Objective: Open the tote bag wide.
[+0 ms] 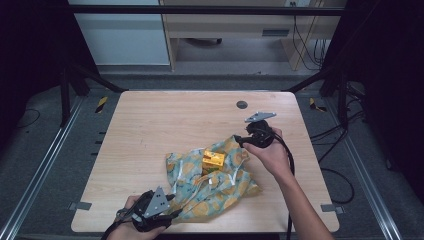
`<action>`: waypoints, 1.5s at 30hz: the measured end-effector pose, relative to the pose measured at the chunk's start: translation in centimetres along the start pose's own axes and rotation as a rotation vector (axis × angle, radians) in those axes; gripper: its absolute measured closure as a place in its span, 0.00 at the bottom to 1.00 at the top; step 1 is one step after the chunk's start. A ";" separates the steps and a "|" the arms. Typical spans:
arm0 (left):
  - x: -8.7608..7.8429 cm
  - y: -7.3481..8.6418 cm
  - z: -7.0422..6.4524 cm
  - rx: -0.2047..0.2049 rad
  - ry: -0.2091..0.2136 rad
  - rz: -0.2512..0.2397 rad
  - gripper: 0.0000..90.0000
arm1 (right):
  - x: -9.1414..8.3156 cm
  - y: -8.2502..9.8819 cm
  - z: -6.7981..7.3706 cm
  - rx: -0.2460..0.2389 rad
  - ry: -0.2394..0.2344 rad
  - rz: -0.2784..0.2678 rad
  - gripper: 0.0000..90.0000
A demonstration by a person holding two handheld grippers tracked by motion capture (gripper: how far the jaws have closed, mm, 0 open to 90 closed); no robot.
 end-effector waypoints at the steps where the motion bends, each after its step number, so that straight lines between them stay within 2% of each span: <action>1: 0.1 -0.4 0.3 0.000 -0.009 0.002 0.52 | -0.4 0.0 0.4 0.002 -0.005 -0.007 0.41; 2: 0.3 -0.8 0.6 0.000 -0.022 0.001 0.50 | -0.9 0.0 0.9 0.000 -0.010 -0.018 0.41; 3: 0.8 -1.9 1.2 -0.001 -0.035 -0.009 0.47 | -1.4 0.3 2.0 0.002 -0.026 -0.036 0.37; 4: 0.8 -1.9 1.2 -0.001 -0.035 -0.009 0.46 | -1.4 0.3 2.0 0.002 -0.026 -0.036 0.37; 5: 1.6 -2.9 1.9 -0.003 -0.064 -0.015 0.44 | -1.7 0.9 2.9 -0.003 -0.035 -0.032 0.35; 8: 2.6 -3.8 2.6 -0.018 -0.068 -0.014 0.42 | -1.7 1.6 3.7 -0.001 -0.045 -0.025 0.34; 10: 3.7 -4.5 2.8 -0.041 -0.060 -0.013 0.39 | -1.6 2.3 4.3 0.001 -0.051 -0.014 0.33; 11: 4.9 -4.9 2.9 -0.033 -0.063 -0.002 0.37 | -1.3 3.0 4.7 0.013 -0.051 -0.006 0.32; 12: 4.9 -4.9 2.9 -0.033 -0.063 -0.002 0.36 | -1.3 3.0 4.7 0.013 -0.051 -0.006 0.32; 13: 6.0 -5.4 3.0 -0.044 -0.060 -0.002 0.34 | -1.0 3.7 4.9 0.022 -0.053 0.010 0.30; 14: 6.0 -5.4 3.0 -0.044 -0.060 -0.002 0.34 | -1.0 3.7 4.9 0.022 -0.053 0.010 0.30; 15: 6.8 -5.7 3.2 -0.061 -0.065 -0.009 0.34 | -0.7 4.3 5.3 0.029 -0.060 0.023 0.27; 20: 7.8 -6.2 3.5 -0.095 -0.062 -0.016 0.33 | -0.3 5.2 6.2 0.037 -0.067 0.043 0.23; 21: 8.2 -6.4 3.5 -0.101 -0.061 -0.013 0.33 | 0.1 5.8 6.6 0.034 -0.063 0.064 0.22; 26: 9.0 -6.4 3.4 -0.090 -0.058 0.012 0.34 | 0.6 7.0 7.5 0.029 -0.070 0.089 0.30; 28: 9.4 -6.1 3.2 -0.071 -0.052 0.047 0.40 | 0.8 7.7 7.8 0.011 -0.063 0.110 0.38; 29: 9.6 -5.9 3.2 -0.063 -0.046 0.066 0.47 | 0.9 8.1 8.0 -0.004 -0.069 0.126 0.46; 30: 9.7 -5.8 3.2 -0.061 -0.041 0.073 0.47 | 0.9 8.1 8.0 -0.004 -0.069 0.126 0.46; 31: 9.8 -5.6 3.2 -0.056 -0.041 0.080 0.62 | 1.0 8.3 8.2 -0.019 -0.076 0.128 0.57; 32: 9.8 -5.6 3.2 -0.056 -0.041 0.080 0.67 | 1.0 8.3 8.2 -0.019 -0.076 0.128 0.57; 33: 9.8 -5.5 3.3 -0.053 -0.047 0.086 0.67 | 1.0 8.5 8.2 -0.027 -0.078 0.138 0.62; 34: 9.8 -5.5 3.4 -0.051 -0.054 0.088 0.75 | 1.1 8.5 8.4 -0.032 -0.080 0.141 0.67; 37: 9.9 -5.3 3.7 -0.056 -0.060 0.092 0.89 | 1.2 8.8 8.5 -0.058 -0.078 0.162 0.79; 39: 9.6 -5.1 4.3 -0.055 -0.083 0.084 0.97 | 1.0 8.8 8.4 -0.070 -0.072 0.142 0.89; 42: 9.3 -4.9 4.9 -0.058 -0.105 0.082 0.99 | 0.5 8.8 8.4 -0.074 -0.070 0.131 0.92; 43: 9.1 -4.5 5.7 -0.075 -0.122 0.078 0.99 | -0.1 8.9 8.2 -0.076 -0.069 0.122 0.94; 44: 9.1 -4.5 5.7 -0.075 -0.122 0.078 0.99 | -0.1 8.9 8.2 -0.076 -0.069 0.122 0.94; 45: 9.1 -4.0 6.4 -0.100 -0.125 0.079 0.99 | -0.8 9.2 8.0 -0.072 -0.071 0.116 0.94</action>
Point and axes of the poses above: each handheld gripper's, and its own axes: x roughly forward along the jaws, y roughly out of its underside, z roughly to its left, the point moved 6 cm from there along x, roughly forward along the jaws, and after that the axes turned 14 degrees about -y, right-handed, at the moved point
